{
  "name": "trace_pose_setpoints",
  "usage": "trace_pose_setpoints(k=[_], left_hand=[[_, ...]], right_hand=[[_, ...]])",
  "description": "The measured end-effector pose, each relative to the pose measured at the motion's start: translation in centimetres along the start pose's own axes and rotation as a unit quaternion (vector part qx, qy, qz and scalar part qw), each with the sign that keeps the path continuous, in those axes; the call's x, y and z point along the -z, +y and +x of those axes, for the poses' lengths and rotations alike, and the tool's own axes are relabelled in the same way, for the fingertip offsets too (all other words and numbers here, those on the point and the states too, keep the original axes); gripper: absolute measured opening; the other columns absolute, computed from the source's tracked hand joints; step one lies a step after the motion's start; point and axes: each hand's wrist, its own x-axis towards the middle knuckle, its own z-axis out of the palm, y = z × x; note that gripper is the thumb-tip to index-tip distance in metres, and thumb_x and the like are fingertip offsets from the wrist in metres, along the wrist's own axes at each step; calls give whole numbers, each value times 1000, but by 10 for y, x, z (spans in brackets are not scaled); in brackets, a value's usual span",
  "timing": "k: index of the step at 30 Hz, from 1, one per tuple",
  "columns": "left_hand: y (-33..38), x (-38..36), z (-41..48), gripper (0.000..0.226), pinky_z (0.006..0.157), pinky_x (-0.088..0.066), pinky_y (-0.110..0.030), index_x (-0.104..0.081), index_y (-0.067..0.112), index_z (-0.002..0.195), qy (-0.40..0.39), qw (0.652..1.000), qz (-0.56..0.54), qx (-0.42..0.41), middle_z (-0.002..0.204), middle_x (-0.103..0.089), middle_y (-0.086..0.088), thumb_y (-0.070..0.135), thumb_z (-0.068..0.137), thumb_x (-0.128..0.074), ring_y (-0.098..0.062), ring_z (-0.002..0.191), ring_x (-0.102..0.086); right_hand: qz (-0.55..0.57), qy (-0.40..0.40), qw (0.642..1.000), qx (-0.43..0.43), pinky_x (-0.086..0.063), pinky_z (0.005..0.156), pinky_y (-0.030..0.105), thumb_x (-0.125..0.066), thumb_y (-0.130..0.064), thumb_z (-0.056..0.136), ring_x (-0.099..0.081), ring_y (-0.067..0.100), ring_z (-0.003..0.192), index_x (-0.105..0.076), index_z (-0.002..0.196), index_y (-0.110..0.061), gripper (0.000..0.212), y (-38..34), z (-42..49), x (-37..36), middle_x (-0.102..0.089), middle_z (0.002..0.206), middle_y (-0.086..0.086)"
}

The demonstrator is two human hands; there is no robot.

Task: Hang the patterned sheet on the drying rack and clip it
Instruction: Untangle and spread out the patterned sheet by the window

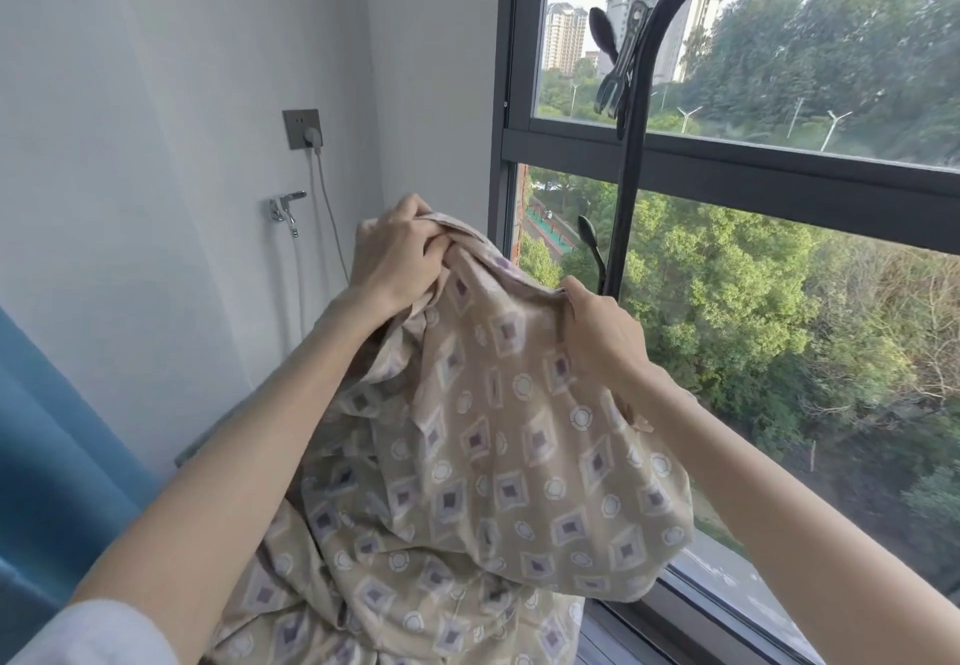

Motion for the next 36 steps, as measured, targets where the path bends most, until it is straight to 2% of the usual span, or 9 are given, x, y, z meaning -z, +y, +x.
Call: trace_pose_setpoints(k=[3, 7, 13, 15, 17, 22, 25, 28, 36], left_hand=[[12, 4, 9, 28, 92, -31, -38, -71, 21, 99, -14, 999, 19, -44, 106, -54, 2, 30, 93, -45, -19, 98, -56], [15, -8, -4, 28, 93, -33, -38, -69, 24, 102, -53, 996, -10, -65, 104, -55, 5, 33, 95, -44, -17, 95, -57], [-21, -18, -39, 40, 92, -36, -39, -59, 30, 119, -218, 974, 67, -13, 116, -53, 6, 52, 86, -53, -18, 108, -53], [-30, -18, -52, 42, 86, -41, -39, -51, 28, 126, -258, 964, 65, 12, 122, -50, 4, 37, 85, -58, -23, 112, -52], [-28, -14, -54, 28, 82, -45, -40, -52, 18, 117, -213, 974, 25, 73, 117, -54, -5, 18, 89, -52, -30, 107, -55], [-29, -6, -27, 37, 76, -46, -33, -50, 3, 125, -42, 971, -58, 227, 123, -55, -18, 24, 98, -39, -35, 111, -54], [-37, -1, -15, 26, 85, -40, -42, -57, 4, 114, -53, 996, 31, 70, 113, -54, -15, 5, 91, -45, -35, 104, -51], [-35, -5, -9, 45, 86, -44, -42, -65, 17, 114, -99, 995, -17, 14, 116, -56, -6, -7, 83, -42, -32, 108, -49], [-25, -6, -10, 55, 96, -43, -22, -70, 12, 110, -130, 973, -192, 6, 116, -64, -4, -17, 73, -42, -22, 109, -59]], right_hand=[[65, -13, 995, 73, -37, 54, 31, -44, -3, 89, -54, 24, 83, -42, 121, -17, 34, -17, 3, 7, -59, 109, 2], [103, -12, 987, 125, -30, 49, 32, -36, -15, 96, -50, 26, 68, -40, 106, -13, 11, -40, 3, 6, -53, 93, 0], [68, 92, 986, 117, -27, 43, 18, -34, -16, 100, -49, 20, 61, -55, 99, -7, 23, -32, 3, 2, -62, 89, 2], [125, 117, 977, 127, -30, 45, 19, -38, -15, 98, -53, 20, 64, -58, 97, -9, 21, -34, 2, 6, -65, 84, 3], [212, 141, 959, 123, -38, 51, 27, -40, -12, 96, -55, 21, 66, -60, 94, -12, 20, -37, 9, 16, -64, 78, 0], [376, 186, 905, 67, -45, 64, 31, -38, -8, 92, -54, 7, 68, -63, 91, -18, 26, -35, 31, 37, -58, 74, -15], [358, 120, 925, 46, -46, 63, 21, -41, -7, 93, -55, 0, 70, -63, 90, -21, 26, -32, 27, 32, -61, 80, -12], [304, 29, 950, 60, -50, 60, 32, -46, -13, 91, -62, 15, 67, -64, 87, -20, 19, -23, 19, 18, -65, 77, -6], [214, -96, 962, 137, -51, 63, 33, -60, -36, 87, -63, 12, 71, -70, 94, -24, 17, -26, 6, 13, -68, 78, -10]])
